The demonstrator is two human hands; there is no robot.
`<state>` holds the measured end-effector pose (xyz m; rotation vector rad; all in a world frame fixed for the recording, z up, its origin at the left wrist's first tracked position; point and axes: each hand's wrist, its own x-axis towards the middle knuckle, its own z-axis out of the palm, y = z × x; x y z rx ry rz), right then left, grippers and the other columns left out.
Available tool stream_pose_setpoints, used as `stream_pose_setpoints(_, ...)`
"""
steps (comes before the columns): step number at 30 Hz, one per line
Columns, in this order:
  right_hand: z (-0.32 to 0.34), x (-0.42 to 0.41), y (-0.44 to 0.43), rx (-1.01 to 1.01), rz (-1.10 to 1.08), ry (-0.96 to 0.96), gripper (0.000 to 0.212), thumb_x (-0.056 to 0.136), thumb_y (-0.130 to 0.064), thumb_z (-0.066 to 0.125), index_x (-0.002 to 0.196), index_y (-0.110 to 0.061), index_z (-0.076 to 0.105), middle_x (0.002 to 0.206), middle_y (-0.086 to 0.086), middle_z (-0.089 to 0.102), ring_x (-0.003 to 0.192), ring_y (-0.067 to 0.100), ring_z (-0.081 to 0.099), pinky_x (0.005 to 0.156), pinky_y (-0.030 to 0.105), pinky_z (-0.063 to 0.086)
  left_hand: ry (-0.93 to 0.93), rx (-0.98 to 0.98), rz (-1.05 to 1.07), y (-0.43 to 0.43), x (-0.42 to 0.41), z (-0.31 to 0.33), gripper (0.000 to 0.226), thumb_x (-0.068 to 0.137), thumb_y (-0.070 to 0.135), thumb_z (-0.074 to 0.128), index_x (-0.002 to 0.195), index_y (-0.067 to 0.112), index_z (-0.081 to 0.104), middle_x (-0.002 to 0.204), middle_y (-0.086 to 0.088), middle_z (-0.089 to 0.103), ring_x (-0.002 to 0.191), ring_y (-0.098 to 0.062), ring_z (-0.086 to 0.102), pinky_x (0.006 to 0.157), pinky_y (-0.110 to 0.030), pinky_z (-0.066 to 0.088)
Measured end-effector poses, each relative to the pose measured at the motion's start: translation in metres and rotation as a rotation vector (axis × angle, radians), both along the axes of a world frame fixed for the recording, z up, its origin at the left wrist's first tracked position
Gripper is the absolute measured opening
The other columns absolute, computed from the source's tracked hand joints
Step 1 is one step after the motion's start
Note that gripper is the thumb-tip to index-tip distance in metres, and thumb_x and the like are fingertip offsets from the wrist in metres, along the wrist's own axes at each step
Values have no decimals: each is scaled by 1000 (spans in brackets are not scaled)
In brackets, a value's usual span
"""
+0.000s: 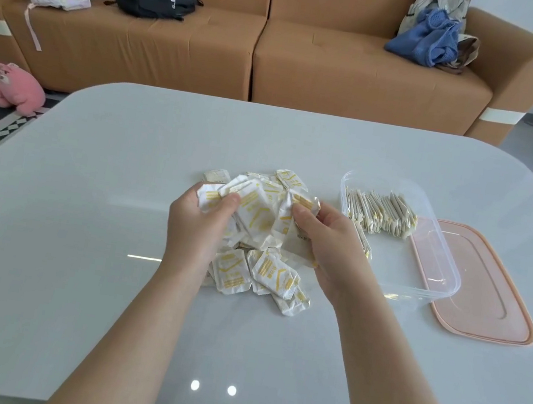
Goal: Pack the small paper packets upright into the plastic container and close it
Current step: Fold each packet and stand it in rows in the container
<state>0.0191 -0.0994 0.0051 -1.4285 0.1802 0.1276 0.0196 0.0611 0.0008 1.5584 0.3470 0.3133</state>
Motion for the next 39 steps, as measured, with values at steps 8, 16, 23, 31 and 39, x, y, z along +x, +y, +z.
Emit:
stream_pose_setpoints(8,-1,-3,4,-83,-104,-45,13,85,-13,72,97,-9,71,87,15,71,70,16,66,65,28,55,28,-92,-272,-14,-5,5,3,85,18,72,87,18,70,78,2,73,74,-14,68,74,-34,56)
stream_pose_setpoints(16,-5,0,0,-392,-112,-144,29,86,-34,69,79,-6,69,65,5,57,60,15,49,61,31,41,29,-9,-252,-20,-8,3,13,80,12,76,81,21,66,70,9,71,65,-5,66,61,-20,51)
stream_pose_setpoints(23,0,-3,-3,-572,13,18,36,91,-46,59,81,-13,69,58,-3,57,35,6,48,48,19,42,119,-9,-129,-17,-5,-1,6,77,14,72,82,14,69,70,1,71,63,-14,65,64,-29,53)
stream_pose_setpoints(31,2,-3,-12,-160,189,167,8,89,-12,67,95,-8,69,79,2,64,60,10,59,57,19,52,124,43,-17,-3,1,-4,5,76,16,72,77,16,67,69,4,69,66,-15,62,66,-29,50)
stream_pose_setpoints(39,0,0,5,-237,-11,81,23,96,-28,53,77,-14,56,76,1,51,67,13,48,62,25,44,90,75,-173,-14,-5,-2,7,79,18,72,83,14,67,76,-3,72,68,-16,65,68,-35,54)
